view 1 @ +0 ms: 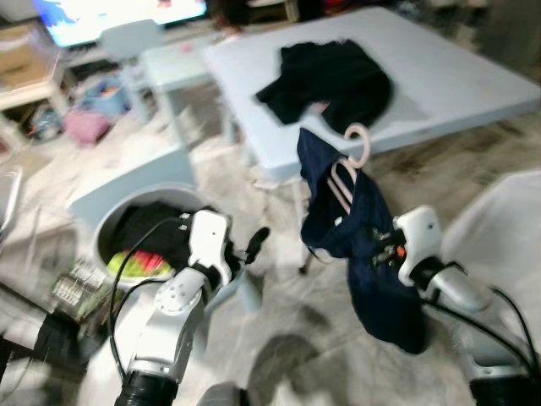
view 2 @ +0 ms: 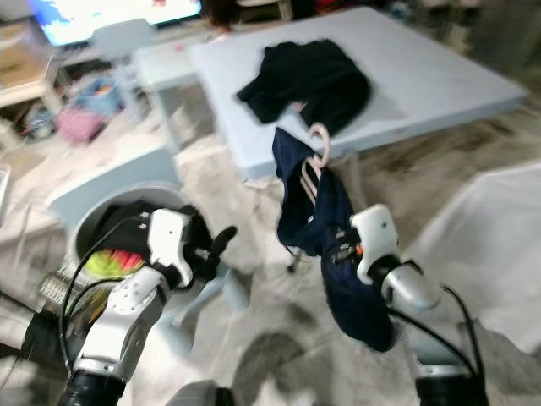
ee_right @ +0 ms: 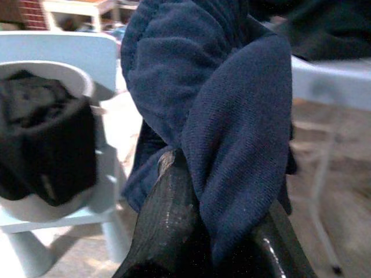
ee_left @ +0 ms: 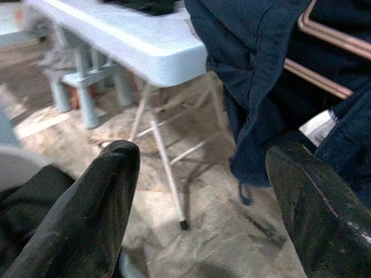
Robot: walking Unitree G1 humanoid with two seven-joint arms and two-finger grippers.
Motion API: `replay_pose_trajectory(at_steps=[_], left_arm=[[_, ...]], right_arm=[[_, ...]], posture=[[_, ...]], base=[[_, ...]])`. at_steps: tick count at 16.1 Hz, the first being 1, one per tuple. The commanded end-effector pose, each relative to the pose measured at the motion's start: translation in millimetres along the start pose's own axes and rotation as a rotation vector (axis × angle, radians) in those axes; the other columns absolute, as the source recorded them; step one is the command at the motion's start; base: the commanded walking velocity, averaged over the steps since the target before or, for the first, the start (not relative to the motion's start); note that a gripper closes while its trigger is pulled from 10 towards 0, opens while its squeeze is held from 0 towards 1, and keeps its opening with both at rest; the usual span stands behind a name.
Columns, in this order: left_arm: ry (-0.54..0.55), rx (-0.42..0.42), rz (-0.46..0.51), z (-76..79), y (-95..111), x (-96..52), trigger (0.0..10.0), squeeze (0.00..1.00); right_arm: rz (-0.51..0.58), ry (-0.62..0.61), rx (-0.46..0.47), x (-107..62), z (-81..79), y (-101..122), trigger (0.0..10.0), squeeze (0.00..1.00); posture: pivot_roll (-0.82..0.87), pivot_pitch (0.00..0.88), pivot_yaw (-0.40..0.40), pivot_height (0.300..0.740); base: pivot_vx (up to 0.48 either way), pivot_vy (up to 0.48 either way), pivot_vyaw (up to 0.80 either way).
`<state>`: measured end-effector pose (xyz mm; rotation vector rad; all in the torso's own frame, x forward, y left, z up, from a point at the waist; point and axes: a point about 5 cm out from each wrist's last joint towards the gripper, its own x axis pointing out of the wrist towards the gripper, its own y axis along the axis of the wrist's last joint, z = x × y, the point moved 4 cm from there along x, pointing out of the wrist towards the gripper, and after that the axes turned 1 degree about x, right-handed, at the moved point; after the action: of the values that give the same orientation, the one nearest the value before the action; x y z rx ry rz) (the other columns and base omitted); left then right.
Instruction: Hang hanger
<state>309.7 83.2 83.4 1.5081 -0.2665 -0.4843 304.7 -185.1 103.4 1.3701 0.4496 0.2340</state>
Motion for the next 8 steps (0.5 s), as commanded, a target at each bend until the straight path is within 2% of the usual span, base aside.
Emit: replay_pose_trajectory(at_steps=[1,3,4,6,8], left_arm=[[0.012,0.008,-0.017,-9.8,-4,-5.4,10.0,0.0],[-0.004,0.019,-0.022,-7.3,-5,-5.3,10.0,0.0],[-0.005,0.021,-0.023,-7.0,-6,-5.2,10.0,0.0],[0.004,0.038,-0.027,-9.1,-6,-4.5,10.0,0.0],[0.051,0.055,-0.018,-19.2,-4,-4.0,10.0,0.0]], right_arm=[[0.07,0.112,0.01,4.8,-17.4,22,10.0,0.0],[0.049,0.251,0.015,-5.1,-29.5,24,10.0,0.0],[0.047,0.271,0.018,-7.3,-30.5,25,10.0,0.0],[0.047,0.33,0.086,-14.7,-30.8,30,10.0,0.0],[0.024,0.398,0.111,-24.4,-32.6,33,10.0,0.0]], posture=[[-0.1,0.016,0.055,0.74],[-0.1,0.017,0.058,0.74],[-0.1,0.017,0.058,0.74],[-0.11,0.019,0.059,0.74],[-0.11,0.021,0.059,0.74]], base=[[0.0,0.0,0.8],[0.0,0.0,0.62],[0.0,0.0,0.44],[0.0,0.0,0.0],[0.0,0.0,0.0]])
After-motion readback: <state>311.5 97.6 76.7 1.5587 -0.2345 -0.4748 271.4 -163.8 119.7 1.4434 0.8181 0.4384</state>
